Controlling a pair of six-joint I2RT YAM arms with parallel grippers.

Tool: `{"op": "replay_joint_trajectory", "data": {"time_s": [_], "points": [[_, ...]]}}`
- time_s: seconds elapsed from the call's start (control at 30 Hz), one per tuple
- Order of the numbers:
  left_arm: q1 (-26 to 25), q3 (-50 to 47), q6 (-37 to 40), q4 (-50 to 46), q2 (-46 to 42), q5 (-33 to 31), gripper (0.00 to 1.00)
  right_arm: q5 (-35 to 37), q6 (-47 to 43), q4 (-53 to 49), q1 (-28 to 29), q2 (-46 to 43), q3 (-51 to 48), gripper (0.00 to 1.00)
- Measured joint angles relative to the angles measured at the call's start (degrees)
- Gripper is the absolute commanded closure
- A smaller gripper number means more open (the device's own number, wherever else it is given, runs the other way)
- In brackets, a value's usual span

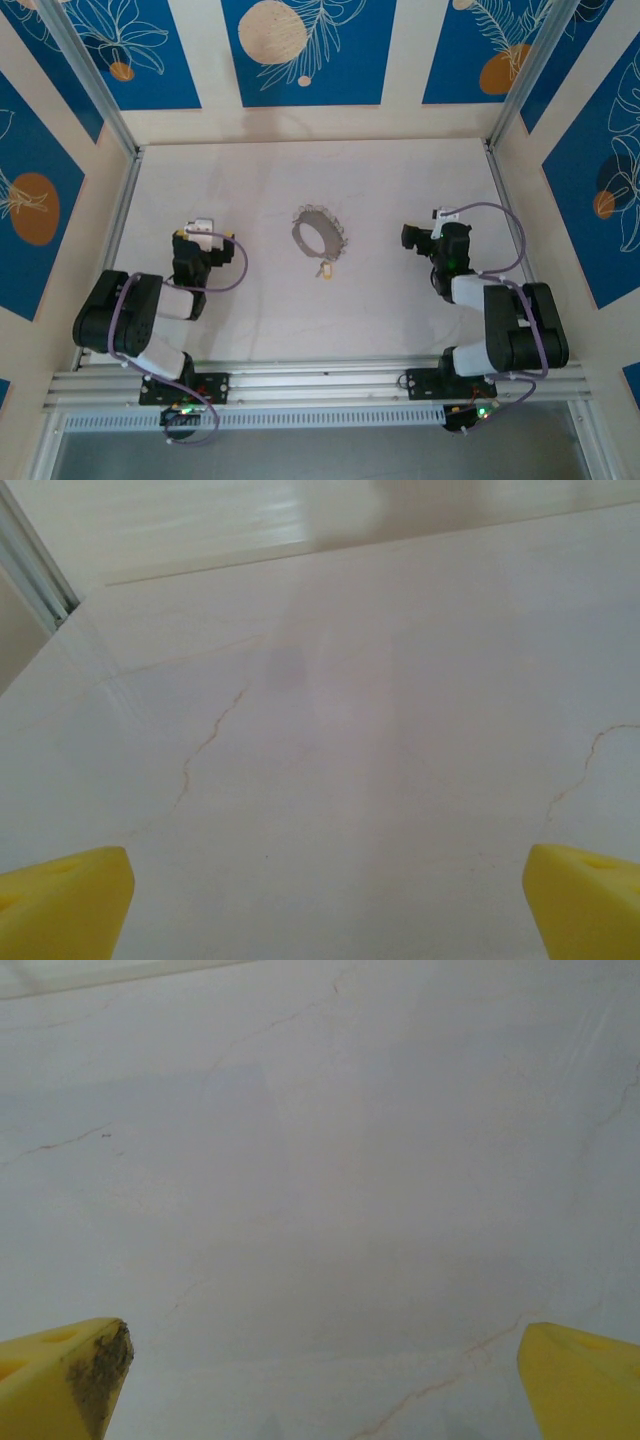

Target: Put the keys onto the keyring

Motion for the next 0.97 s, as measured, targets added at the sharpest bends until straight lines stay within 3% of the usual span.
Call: {"op": "replay_joint_trajectory", "data": {"time_s": [0.1,0.37,0.97], "points": [[0.24,0.11,0.0,-0.07,0.35,1.14,0.01,-1.18,-1.25,7.67,0.33,4.61,-2.08,0.0],[1.55,5.49,0.11,-6.38,0.35,5.35,0.01,-7.41,-2.12,6.97,-1.66,6.14,1.4,0.01],[2.89,5.97,-0.02,-9.81,0.35,7.96,0.0,-9.33,-2.14,6.64,-1.92,6.14,1.62,0.01]]}}
